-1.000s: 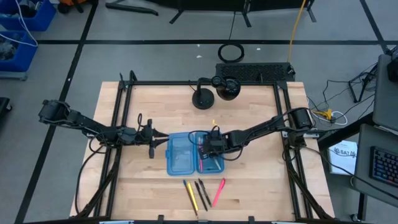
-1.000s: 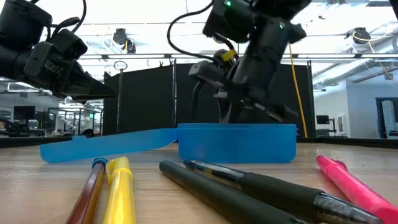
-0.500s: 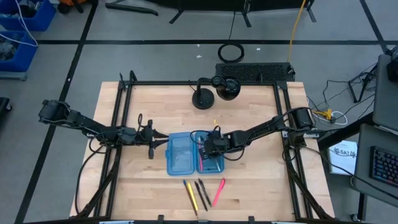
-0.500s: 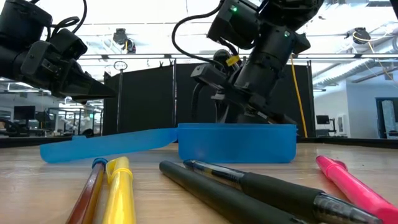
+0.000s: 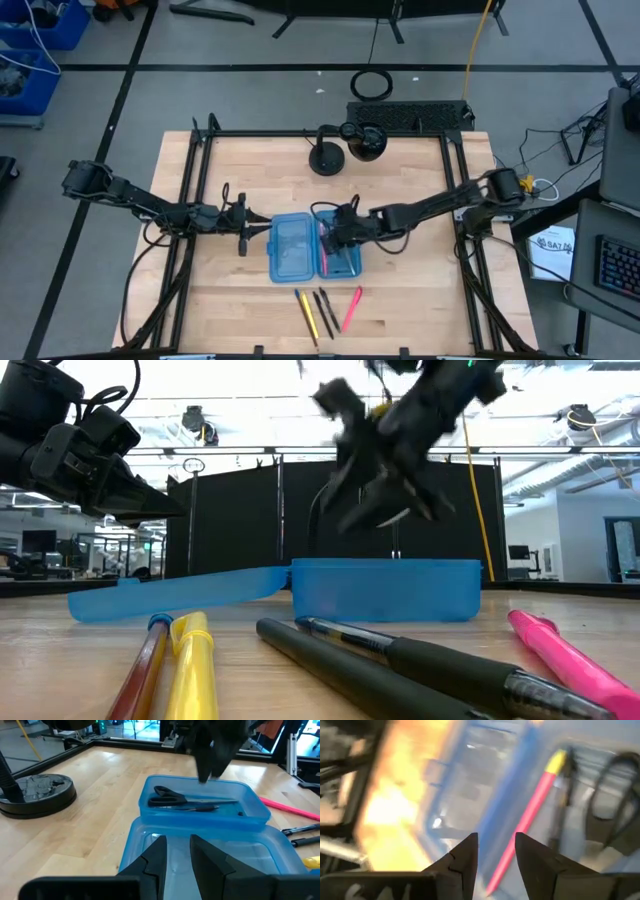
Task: Pick & place school supplies into a supply box
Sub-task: Put the brown pencil into the blue supply box
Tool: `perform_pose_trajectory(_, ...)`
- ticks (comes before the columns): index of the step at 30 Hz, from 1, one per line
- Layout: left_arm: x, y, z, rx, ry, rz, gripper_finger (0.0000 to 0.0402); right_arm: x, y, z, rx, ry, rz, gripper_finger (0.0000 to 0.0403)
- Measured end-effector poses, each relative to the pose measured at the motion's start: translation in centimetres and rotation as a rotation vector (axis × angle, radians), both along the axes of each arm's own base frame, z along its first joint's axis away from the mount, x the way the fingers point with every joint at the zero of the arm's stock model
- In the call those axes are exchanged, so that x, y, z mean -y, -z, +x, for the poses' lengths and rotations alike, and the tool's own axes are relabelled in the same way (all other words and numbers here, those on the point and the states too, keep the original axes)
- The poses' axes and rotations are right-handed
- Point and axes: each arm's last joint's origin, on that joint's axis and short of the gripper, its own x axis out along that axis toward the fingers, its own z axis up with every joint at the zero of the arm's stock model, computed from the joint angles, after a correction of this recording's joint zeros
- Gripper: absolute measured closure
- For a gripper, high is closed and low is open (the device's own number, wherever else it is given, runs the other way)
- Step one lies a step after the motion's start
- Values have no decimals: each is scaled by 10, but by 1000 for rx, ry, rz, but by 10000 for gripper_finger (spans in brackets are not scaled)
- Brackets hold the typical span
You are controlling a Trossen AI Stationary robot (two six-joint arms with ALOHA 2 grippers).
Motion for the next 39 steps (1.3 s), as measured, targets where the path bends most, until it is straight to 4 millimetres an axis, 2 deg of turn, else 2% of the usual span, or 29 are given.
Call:
perform_pose_trajectory(3, 0, 0, 0, 0, 0, -5, 314, -7, -27, -9, 85, -85, -94, 278)
perform_pose_trajectory(7, 0, 0, 0, 3, -6, -25, 314, -24, -61, -28, 185, -300, -376, 278)
perform_pose_trajectory(11, 0, 0, 0, 6, -19, -75, 314, -40, -73, -54, 213, -405, -621, 282)
perform_pose_trajectory(14, 0, 0, 0, 10, -26, -102, 314, -36, -63, -70, 199, -470, -740, 316)
perform_pose_trajectory(17, 0, -3, 1, 42, -38, -134, 314, -29, -43, -86, 233, -526, -775, 374)
perform_pose_trajectory(19, 0, -7, 1, 81, -37, -151, 314, -23, -36, -96, 287, -546, -789, 394)
perform_pose_trajectory(27, 0, -10, 2, 117, -46, -225, 314, 12, 2, -136, 179, -407, -796, 401)
perform_pose_trajectory(33, 7, -5, 0, 63, -22, -273, 314, 19, 22, -150, 114, -405, -872, 402)
perform_pose_trajectory(37, 15, -1, -3, 29, -40, -358, 314, 21, 28, -156, 187, -423, -931, 401)
perform_pose_trajectory(39, 26, -5, 0, -10, -9, -408, 320, 22, 31, -161, 226, -441, -982, 402)
